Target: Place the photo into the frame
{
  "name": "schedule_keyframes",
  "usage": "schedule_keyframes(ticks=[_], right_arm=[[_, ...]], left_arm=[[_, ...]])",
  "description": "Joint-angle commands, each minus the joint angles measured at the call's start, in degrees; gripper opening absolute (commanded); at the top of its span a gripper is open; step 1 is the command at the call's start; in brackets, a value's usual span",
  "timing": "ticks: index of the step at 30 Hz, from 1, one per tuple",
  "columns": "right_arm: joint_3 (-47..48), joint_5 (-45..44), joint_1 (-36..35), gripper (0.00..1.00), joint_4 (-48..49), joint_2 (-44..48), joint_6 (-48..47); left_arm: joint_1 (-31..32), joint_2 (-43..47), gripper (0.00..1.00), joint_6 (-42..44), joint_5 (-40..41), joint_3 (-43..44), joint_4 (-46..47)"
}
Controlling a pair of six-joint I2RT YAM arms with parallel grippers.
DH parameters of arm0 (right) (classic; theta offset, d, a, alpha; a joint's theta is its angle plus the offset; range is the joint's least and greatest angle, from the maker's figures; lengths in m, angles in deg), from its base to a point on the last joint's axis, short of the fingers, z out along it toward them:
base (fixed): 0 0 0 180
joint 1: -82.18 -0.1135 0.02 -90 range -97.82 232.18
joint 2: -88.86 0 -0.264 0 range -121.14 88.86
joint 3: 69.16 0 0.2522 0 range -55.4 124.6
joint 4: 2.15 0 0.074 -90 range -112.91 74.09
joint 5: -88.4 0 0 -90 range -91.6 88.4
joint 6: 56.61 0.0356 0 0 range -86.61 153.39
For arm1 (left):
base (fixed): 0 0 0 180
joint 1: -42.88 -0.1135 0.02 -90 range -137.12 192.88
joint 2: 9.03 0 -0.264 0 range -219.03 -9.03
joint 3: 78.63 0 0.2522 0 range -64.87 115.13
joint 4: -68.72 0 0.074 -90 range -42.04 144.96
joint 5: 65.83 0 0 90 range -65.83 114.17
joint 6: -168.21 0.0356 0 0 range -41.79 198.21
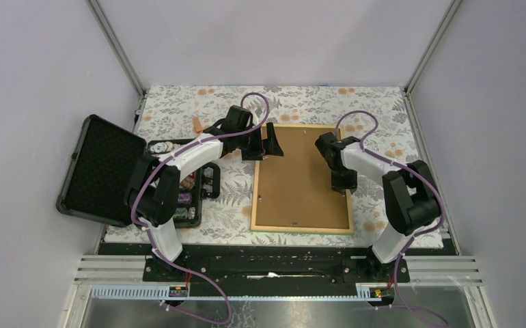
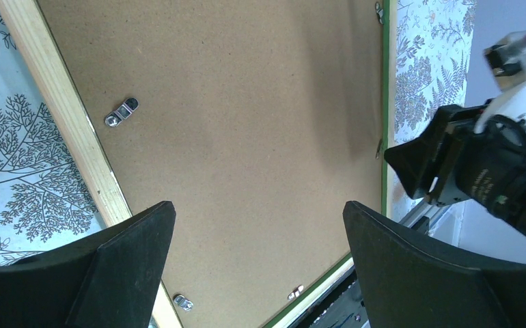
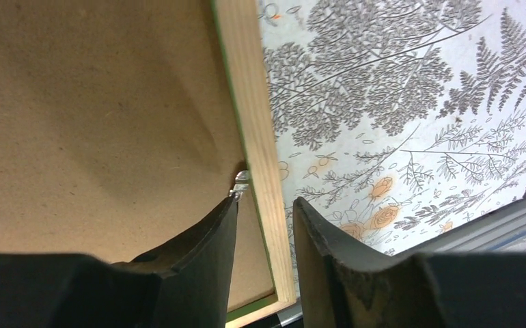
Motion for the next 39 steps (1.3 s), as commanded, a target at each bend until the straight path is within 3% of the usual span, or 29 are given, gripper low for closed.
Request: schedule_keyframes(ticks=[1,8,23,32,37,39], right_arm=[[-0.14,1.99,3.91,0.43,-0.77,5.72,0.33],[-2.24,7.23,6.12,0.37,4.77,5.51,-0.68],[-4.93,6.53,6.12,0.31,7.21,1.81,-1.36],[-11.11,7.44,6.12,0.28,9.79,0.17,0.12],[-14.23,8.29,6.31,0.05,10.70,2.77,2.62],[-15.17,9.32,6.41,0.01,11.71,3.83,3.94]], left_arm=[[-0.28,1.86,0.99,-0.32,-1.20,-0.15,2.17],[-0.22,1.91,0.99,-0.38,-1.56,-0.25,2.31],[-0.22,1.60,0.99,-0.42,-1.46,-0.38,2.36],[-0.23,1.64,0.99,-0.37,-1.48,-0.46,2.32],[-0.26,1.65,0.99,-0.46,-1.67,-0.35,2.36],[-0.24,1.80,0.99,-0.52,-1.73,-0.41,2.32]])
